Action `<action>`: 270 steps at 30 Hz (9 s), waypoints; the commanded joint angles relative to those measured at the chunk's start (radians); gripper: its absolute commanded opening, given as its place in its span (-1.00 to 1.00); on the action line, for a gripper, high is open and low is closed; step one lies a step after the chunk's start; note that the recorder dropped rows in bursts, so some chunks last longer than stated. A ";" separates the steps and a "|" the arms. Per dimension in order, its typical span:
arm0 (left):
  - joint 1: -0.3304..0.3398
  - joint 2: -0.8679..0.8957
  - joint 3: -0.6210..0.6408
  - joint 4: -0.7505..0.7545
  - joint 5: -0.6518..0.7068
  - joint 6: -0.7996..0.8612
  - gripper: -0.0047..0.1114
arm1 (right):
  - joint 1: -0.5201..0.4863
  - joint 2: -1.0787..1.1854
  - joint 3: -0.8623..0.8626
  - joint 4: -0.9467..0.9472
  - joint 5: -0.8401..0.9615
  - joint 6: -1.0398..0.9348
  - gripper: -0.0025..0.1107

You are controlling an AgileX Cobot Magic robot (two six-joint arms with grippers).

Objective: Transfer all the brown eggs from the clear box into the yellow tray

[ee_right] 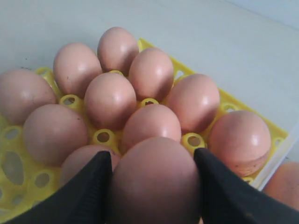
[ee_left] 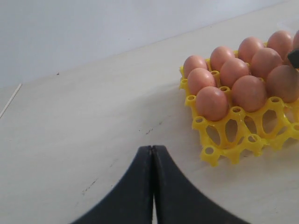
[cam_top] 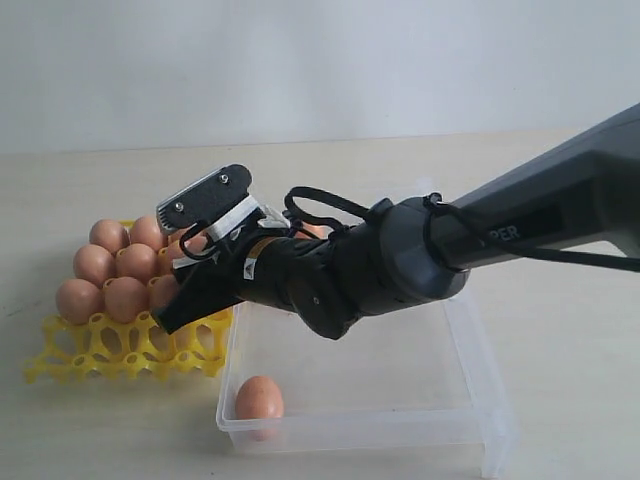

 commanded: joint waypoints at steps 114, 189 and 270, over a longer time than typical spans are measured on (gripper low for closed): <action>-0.002 -0.006 -0.004 0.000 -0.008 -0.005 -0.92 | -0.148 0.059 -0.285 -0.334 0.744 -0.656 -0.95; -0.002 -0.006 -0.004 0.000 -0.008 -0.005 -0.92 | 0.016 0.325 -0.377 -0.872 -0.458 0.988 -0.96; -0.002 -0.006 -0.004 0.000 -0.008 -0.005 -0.92 | 0.151 0.103 -0.616 0.123 1.059 -1.206 -0.96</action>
